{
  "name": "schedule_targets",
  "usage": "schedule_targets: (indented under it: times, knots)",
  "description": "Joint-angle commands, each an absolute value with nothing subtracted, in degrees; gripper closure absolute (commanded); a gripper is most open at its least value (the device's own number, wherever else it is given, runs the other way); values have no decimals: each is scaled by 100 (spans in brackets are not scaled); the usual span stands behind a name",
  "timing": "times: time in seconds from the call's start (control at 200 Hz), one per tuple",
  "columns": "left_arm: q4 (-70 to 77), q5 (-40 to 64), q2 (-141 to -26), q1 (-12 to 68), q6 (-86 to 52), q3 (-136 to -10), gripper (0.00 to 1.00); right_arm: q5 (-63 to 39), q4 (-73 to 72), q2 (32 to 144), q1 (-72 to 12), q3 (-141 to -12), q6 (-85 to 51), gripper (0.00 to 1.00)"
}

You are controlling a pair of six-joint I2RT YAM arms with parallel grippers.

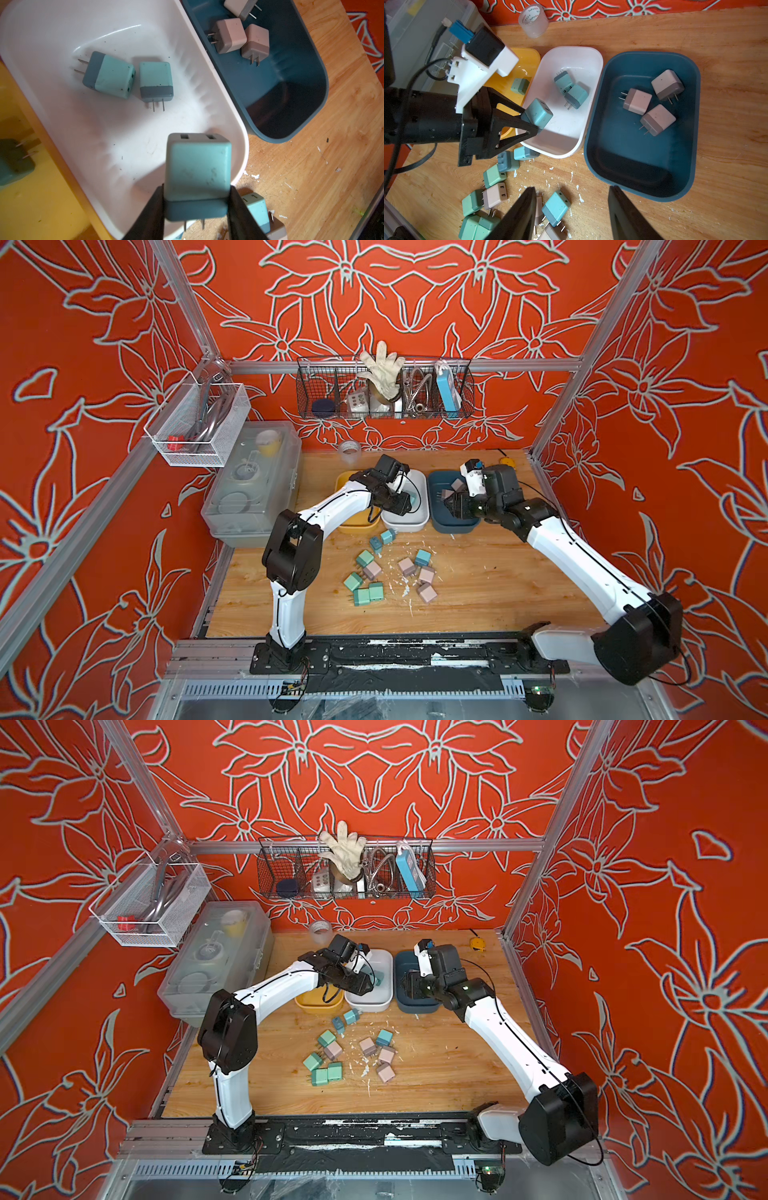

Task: Place the plugs by color into the storage box
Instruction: Place the plug in the storage box.

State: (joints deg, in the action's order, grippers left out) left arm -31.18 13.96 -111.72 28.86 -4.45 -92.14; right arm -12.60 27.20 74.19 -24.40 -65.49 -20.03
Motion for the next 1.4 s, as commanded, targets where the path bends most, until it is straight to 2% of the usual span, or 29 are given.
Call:
schedule_targets:
  times: [0.0, 0.14, 0.405, 0.505, 0.796, 1.146, 1.396]
  knots:
    - [-3226, 1342, -11197, 2892, -369, -9198, 64, -1344, 2831, 7339, -2421, -6482, -1916, 40]
    - [-3186, 1342, -11294, 2892, -382, -9165, 60, -1389, 2783, 7390, -2421, -6460, -1916, 39]
    - [-3252, 1208, -11493, 2892, -334, -9240, 38, -1494, 2760, 7555, -2424, -6504, -1916, 39]
    - [-3277, 1156, -11514, 2892, -316, -9253, 33, -1503, 2769, 7549, -2426, -6517, -1916, 39]
    - [-3082, 1275, -10968, 2892, -453, -8929, 36, -1637, 2768, 7509, -2439, -6530, -1975, 39]
    - [-2402, 1302, -9249, 2896, -973, -7708, 40, -1637, 3063, 7430, -2757, -6548, -2085, 40]
    - [-2787, 1172, -7959, 2899, -1062, -7002, 40, -1252, 3365, 7342, -3253, -6217, -2165, 39]
